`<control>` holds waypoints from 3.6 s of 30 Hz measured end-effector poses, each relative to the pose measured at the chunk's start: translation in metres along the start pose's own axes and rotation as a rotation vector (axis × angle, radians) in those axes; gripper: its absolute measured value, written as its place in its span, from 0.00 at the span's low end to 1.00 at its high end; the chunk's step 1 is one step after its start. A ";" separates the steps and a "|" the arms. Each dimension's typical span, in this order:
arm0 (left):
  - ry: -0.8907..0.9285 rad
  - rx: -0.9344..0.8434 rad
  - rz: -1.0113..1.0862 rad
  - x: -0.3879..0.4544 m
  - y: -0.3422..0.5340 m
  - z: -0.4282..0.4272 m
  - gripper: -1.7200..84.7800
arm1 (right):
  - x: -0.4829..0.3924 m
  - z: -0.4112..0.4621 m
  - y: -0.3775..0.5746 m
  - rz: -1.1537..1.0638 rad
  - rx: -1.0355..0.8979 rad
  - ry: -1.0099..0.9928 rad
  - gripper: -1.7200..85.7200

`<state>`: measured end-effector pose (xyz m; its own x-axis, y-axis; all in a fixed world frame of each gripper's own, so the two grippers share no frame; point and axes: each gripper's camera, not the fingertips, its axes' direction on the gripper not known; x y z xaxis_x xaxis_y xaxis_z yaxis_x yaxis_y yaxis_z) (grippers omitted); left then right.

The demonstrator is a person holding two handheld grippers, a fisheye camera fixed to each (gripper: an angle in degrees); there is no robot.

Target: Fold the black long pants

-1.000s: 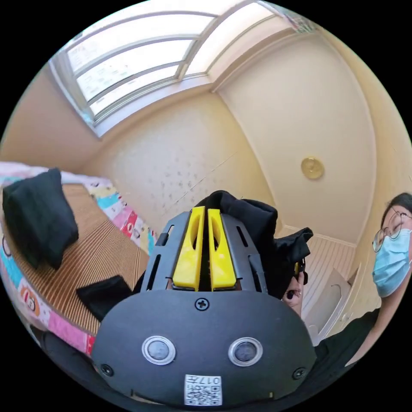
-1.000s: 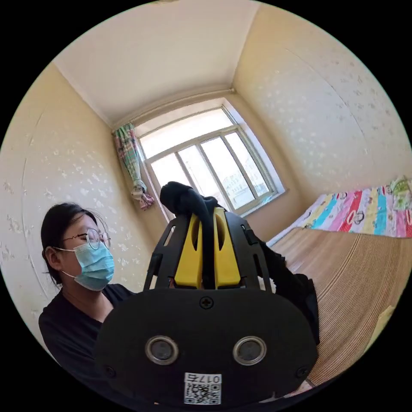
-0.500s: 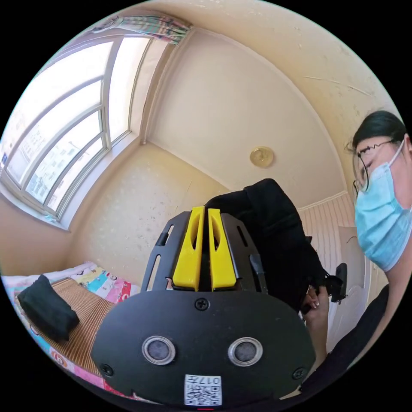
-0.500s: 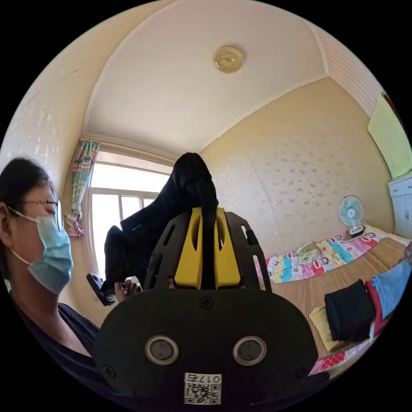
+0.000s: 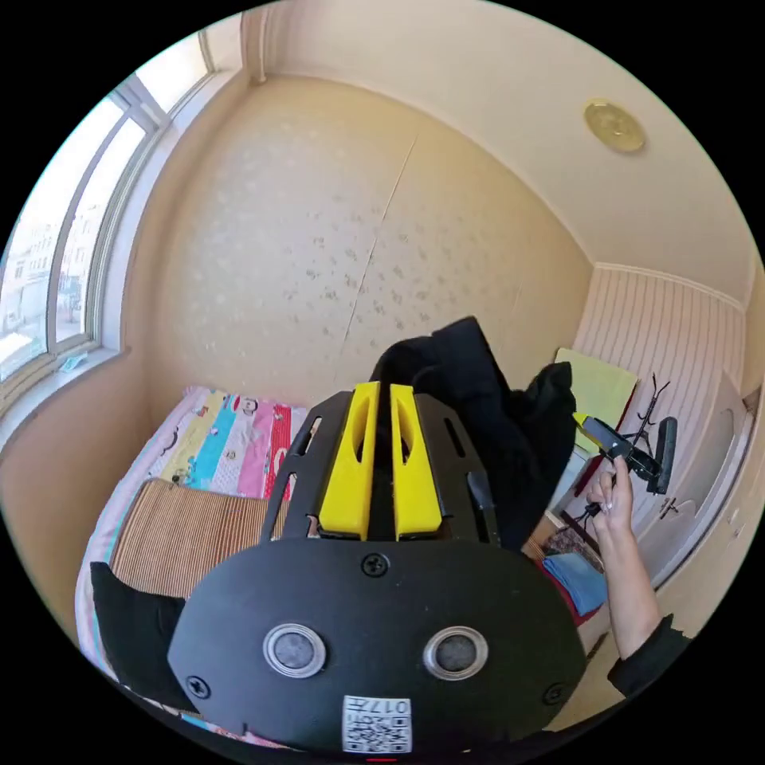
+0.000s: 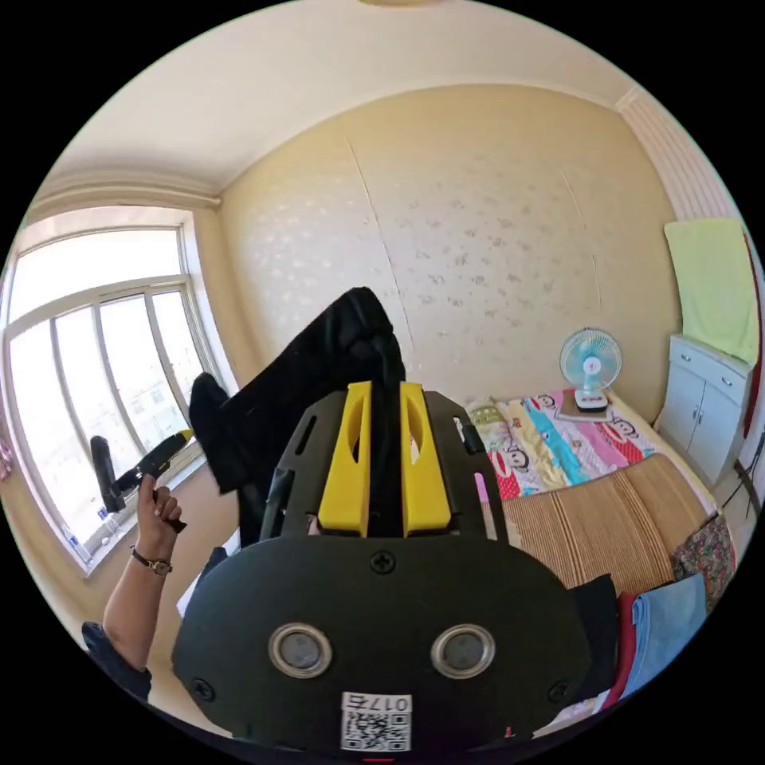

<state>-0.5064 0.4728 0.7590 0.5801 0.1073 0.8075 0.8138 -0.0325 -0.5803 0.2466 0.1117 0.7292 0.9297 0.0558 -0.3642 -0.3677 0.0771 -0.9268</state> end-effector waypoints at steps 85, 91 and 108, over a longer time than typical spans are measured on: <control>0.384 -0.738 -0.557 -0.297 0.280 -0.144 0.02 | 0.265 -0.115 0.535 0.678 -0.669 -0.349 0.05; 0.098 -0.953 -0.586 -0.317 0.376 -0.160 0.03 | 0.271 -0.136 0.544 0.728 -0.650 -0.393 0.05; 1.106 -0.514 -1.118 -0.298 0.424 -0.131 0.02 | 0.244 -0.161 0.550 0.785 -0.634 -0.442 0.04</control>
<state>-0.3295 0.2965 0.2863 -0.7027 -0.4048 0.5851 0.6153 -0.7587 0.2141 0.2756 0.0072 0.1160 0.3057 0.2269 -0.9247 -0.6559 -0.6539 -0.3772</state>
